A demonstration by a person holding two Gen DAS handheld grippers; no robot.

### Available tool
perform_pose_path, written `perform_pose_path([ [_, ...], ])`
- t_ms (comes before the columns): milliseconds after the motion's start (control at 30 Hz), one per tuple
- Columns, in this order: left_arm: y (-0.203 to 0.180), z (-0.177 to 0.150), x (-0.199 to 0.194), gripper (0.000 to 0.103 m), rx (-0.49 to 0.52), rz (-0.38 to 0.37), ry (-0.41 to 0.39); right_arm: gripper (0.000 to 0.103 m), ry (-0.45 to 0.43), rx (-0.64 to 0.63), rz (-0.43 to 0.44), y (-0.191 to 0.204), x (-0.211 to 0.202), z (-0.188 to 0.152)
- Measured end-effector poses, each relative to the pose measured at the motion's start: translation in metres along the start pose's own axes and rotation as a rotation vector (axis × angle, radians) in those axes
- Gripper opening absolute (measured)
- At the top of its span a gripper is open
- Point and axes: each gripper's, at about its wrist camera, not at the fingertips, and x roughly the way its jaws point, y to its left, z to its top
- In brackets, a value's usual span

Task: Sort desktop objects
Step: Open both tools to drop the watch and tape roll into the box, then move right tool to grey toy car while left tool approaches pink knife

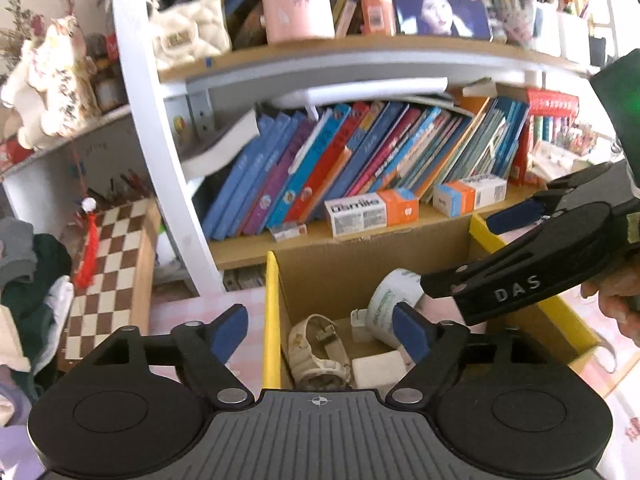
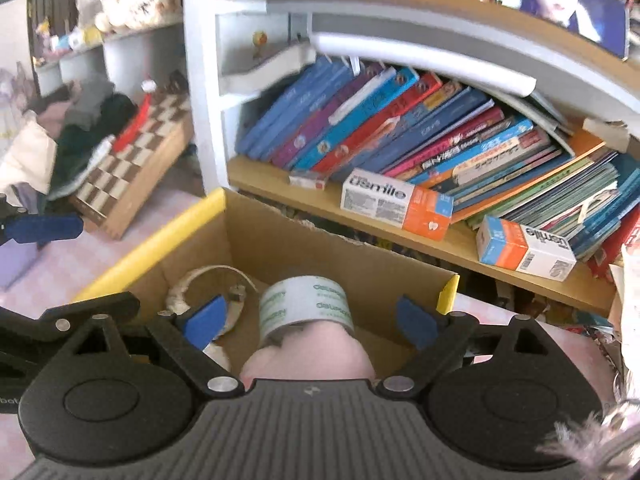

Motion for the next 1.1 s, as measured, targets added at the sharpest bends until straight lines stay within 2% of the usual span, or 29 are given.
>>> perform_pose_path([
  [267, 0.006, -0.018, -0.054, 0.090, -0.051, -0.009, -0.043, 0.094, -0.077, -0.020, 0.020, 0.021, -0.061, -0.026],
  [600, 0.014, -0.055, -0.083, 0.090, -0.119, 0.007, 0.008, 0.096, -0.103, -0.061, -0.042, 0.041, -0.111, -0.074],
  [733, 0.011, -0.071, -0.086, 0.091, -0.120, 0.004, 0.049, 0.100, -0.076, -0.057, -0.068, 0.045, -0.120, -0.097],
  [1100, -0.004, -0.097, -0.085, 0.091, -0.079, -0.016, 0.134, 0.100, 0.083, 0.000, -0.081, 0.054, -0.112, -0.153],
])
